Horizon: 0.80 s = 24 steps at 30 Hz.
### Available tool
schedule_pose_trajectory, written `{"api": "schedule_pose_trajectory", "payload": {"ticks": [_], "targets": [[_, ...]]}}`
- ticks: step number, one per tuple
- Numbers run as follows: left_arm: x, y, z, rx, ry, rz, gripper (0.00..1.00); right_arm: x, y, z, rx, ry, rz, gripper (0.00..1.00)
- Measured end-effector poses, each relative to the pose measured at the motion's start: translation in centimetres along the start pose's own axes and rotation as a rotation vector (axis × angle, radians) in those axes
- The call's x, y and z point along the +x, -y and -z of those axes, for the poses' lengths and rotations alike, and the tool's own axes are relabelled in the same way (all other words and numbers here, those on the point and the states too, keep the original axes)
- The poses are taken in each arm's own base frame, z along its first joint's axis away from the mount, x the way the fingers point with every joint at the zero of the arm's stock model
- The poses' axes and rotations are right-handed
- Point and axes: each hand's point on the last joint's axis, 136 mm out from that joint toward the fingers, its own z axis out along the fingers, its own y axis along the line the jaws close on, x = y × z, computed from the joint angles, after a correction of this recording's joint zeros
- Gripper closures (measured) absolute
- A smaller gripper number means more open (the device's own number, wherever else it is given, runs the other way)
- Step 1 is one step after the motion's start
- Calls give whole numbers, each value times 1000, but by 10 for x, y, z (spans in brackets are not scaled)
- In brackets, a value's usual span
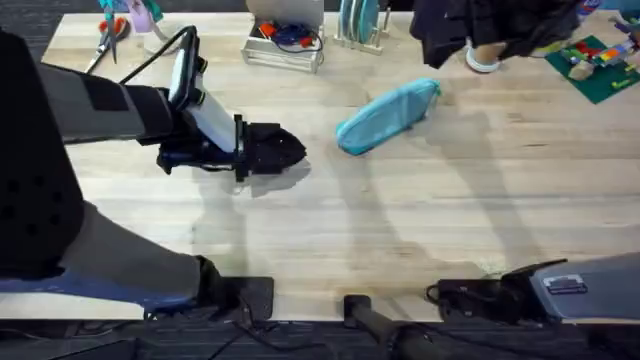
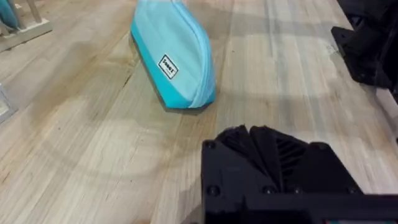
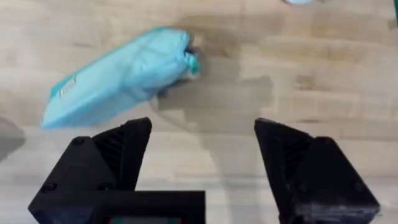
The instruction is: Unzip the bag, pick up the pens from the table one at a time and place them inside, then zip the bag closed.
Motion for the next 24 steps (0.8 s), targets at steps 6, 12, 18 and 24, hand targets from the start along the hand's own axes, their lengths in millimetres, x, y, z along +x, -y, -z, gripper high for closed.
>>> {"api": "schedule_pose_trajectory", "payload": {"ticks": [6, 12, 18, 24], "targets": [[0, 0, 0, 0, 0, 0, 960, 20, 9, 35, -6, 6, -1, 3], [0, 0, 0, 0, 0, 0, 960, 34, 4, 75, -102, 72, -8, 3], [0, 0, 0, 0, 0, 1, 960, 59, -16, 106, -269, 77, 93, 3], [0, 0, 0, 0, 0, 1, 959, 73, -25, 117, -342, 72, 171, 3]]}}
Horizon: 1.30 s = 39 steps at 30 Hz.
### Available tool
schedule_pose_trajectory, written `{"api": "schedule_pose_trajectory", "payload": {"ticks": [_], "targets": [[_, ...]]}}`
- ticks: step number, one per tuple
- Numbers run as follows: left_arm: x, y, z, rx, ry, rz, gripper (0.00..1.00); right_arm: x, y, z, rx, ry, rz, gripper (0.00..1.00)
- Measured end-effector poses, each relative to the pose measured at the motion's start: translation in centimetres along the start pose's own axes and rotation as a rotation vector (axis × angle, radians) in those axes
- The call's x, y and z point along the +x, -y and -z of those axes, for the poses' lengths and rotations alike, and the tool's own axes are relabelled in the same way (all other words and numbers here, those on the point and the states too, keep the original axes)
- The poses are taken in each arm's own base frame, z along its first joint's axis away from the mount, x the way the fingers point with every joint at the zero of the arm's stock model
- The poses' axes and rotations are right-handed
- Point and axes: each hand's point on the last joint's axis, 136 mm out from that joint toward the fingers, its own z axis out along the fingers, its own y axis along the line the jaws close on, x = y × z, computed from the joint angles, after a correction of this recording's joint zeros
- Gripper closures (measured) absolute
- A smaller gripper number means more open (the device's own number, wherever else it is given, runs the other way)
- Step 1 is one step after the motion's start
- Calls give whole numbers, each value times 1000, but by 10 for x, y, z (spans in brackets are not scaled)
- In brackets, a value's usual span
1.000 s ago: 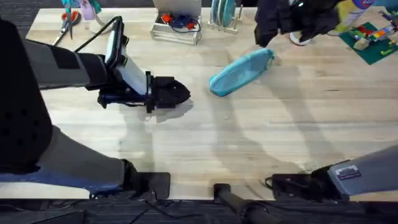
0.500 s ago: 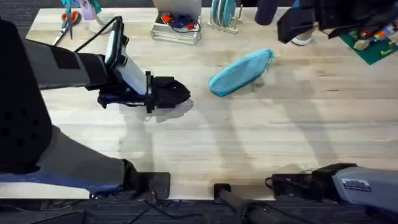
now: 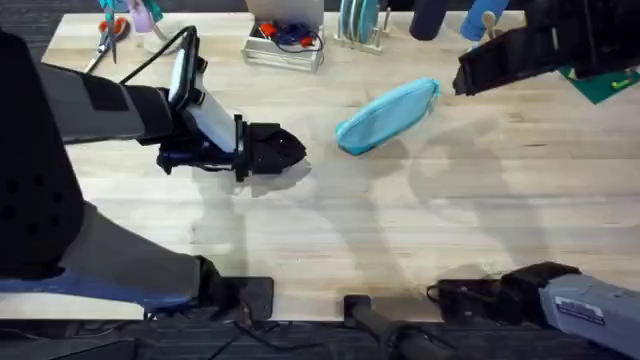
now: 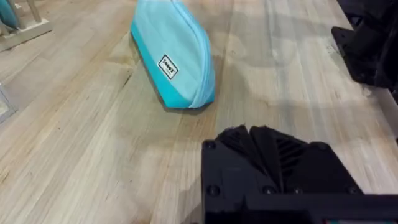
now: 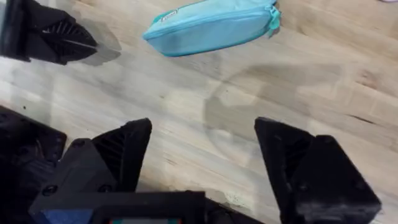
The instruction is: Unzip the bag, pick up the pens from the table one at a time and place them inside, then zip the bag closed.
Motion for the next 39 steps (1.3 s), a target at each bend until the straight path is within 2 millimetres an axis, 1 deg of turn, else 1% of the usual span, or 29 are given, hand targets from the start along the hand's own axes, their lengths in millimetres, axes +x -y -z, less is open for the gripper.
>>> {"api": "schedule_pose_trajectory", "payload": {"ticks": [8, 9, 10, 13, 14, 15, 17, 32, 39], "targets": [[0, 0, 0, 0, 0, 0, 959, 0, -3, 0, -20, 1, 23, 3], [0, 0, 0, 0, 0, -4, 909, 0, -4, 0, -21, 1, 24, 3], [0, 0, 0, 0, 0, -2, 732, 0, -4, 0, -22, 1, 24, 3], [0, 0, 0, 0, -1, 1, 277, 0, -4, 0, -25, 1, 24, 3], [0, 0, 0, 0, -2, 0, 105, 0, -4, 0, -25, 1, 24, 3], [0, 0, 0, 1, -2, 4, 36, 0, -4, 0, -25, 1, 24, 3], [0, 0, 0, 1, -3, 3, 8, 0, -4, 0, -25, 1, 24, 3], [-1, -1, 0, -1, 2, -3, 6, 0, -4, 0, -25, 1, 24, 4], [-10, -8, 4, -6, -16, -9, 4, 0, -4, 0, -25, 1, 24, 4]]}}
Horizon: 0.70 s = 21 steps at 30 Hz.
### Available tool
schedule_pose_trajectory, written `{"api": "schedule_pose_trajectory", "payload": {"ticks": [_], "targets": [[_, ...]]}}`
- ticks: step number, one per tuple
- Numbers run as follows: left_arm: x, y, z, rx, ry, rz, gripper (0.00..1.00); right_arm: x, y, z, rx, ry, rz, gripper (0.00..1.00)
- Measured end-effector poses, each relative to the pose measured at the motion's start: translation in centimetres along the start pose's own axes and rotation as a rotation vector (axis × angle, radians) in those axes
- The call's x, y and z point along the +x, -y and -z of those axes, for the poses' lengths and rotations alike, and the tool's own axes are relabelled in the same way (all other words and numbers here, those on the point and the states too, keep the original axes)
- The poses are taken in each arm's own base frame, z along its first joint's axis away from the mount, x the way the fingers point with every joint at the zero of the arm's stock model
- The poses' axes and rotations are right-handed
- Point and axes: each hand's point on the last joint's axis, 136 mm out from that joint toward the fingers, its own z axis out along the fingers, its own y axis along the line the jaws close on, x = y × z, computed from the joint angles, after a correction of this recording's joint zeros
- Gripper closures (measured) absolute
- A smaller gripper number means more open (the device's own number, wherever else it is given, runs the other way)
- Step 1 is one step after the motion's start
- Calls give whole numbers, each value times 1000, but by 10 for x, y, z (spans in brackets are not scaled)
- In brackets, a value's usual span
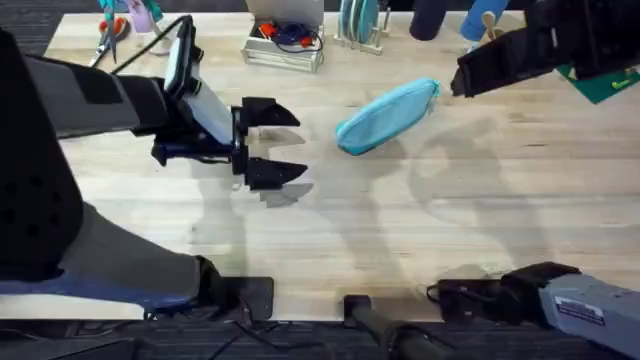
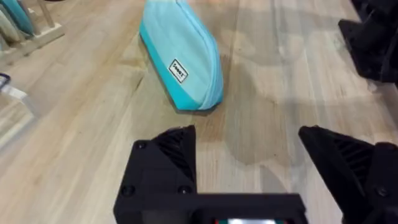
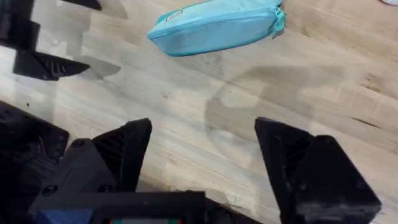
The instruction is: Unzip the bag, pick up the pens from the table one at a time and place them inside, then zip the bag closed.
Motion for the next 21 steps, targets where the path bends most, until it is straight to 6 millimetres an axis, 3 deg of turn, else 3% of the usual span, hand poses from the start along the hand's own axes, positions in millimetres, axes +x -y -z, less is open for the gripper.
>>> {"api": "schedule_pose_trajectory", "payload": {"ticks": [13, 21], "targets": [[-60, 10, 32, -115, -252, -159, 5, 0, 0, 0, 0, -1, 3, 4], [-76, 20, 53, -290, -361, -51, 4, 0, 0, 0, 0, 0, 3, 4]]}}
